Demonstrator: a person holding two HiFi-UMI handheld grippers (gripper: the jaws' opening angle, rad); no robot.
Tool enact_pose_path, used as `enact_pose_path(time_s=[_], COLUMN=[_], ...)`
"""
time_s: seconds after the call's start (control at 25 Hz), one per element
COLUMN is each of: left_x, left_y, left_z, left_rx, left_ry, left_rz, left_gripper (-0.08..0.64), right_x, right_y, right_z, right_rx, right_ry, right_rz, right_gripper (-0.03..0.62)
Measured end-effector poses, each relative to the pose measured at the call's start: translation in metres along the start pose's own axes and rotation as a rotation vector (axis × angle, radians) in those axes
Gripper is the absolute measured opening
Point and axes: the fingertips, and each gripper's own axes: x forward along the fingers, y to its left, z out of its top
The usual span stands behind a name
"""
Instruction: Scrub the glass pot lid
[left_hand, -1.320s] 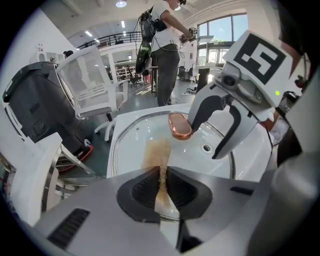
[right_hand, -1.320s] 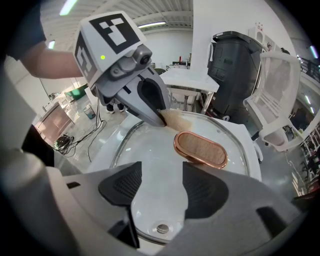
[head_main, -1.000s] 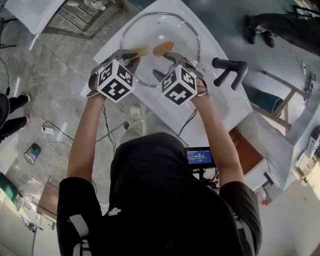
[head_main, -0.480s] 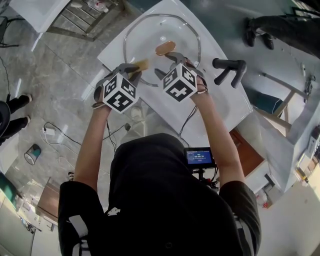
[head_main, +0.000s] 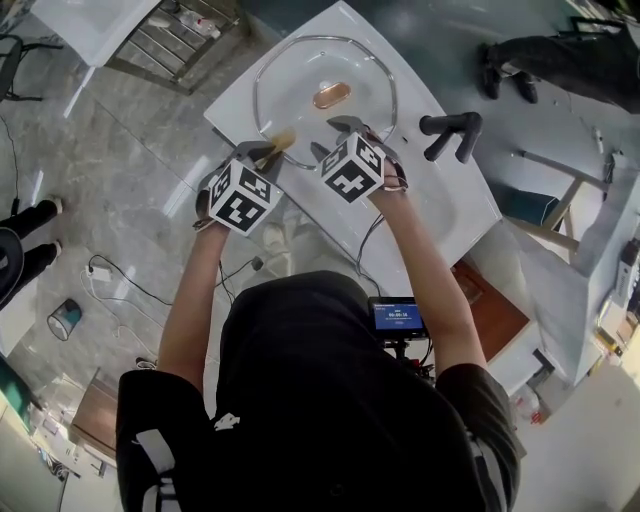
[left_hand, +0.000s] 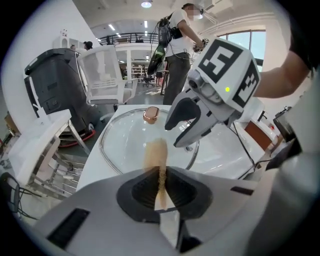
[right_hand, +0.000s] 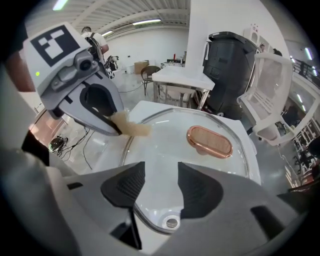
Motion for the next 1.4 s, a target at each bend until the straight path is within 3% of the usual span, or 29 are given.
enact_pose_path(time_s=[0.12,0.32,0.52,0.76,1.4], left_x=[-0.015,-0.041,-0.077,-0.129,-0.269], left_y=[-0.003,-0.008,-0.012,-0.023,-0.059], left_z=[0.003,0.007,0.013,0.028,0.072], left_rx=[-0.039,-0.064,-0.087,-0.143,-0.107], left_ry=[-0.042,-0.095,-0.167,-0.285,-0.6], left_rz=[0.005,0.053,0.088,0.074,0.157], left_gripper=[0.02,0.02,0.02,0.02,0.02], right_x=[-0.006,-0.028,-0.062,-0.106,-0.264], right_y=[0.015,0.022,0.024,0.041,0.105], right_z=[-0.005,0.002,0.021,0.047,0.124], right_rx=[0.02,0.086,0.15,0.273,0.177], right_ry=[0.015,-0.051,-0.156,-0.296,-0.688], right_rz=[0.028,-0.025,-0.092,-0.053,-0.252], right_gripper=[0.183,0.107,0.029,0.0,-0.002])
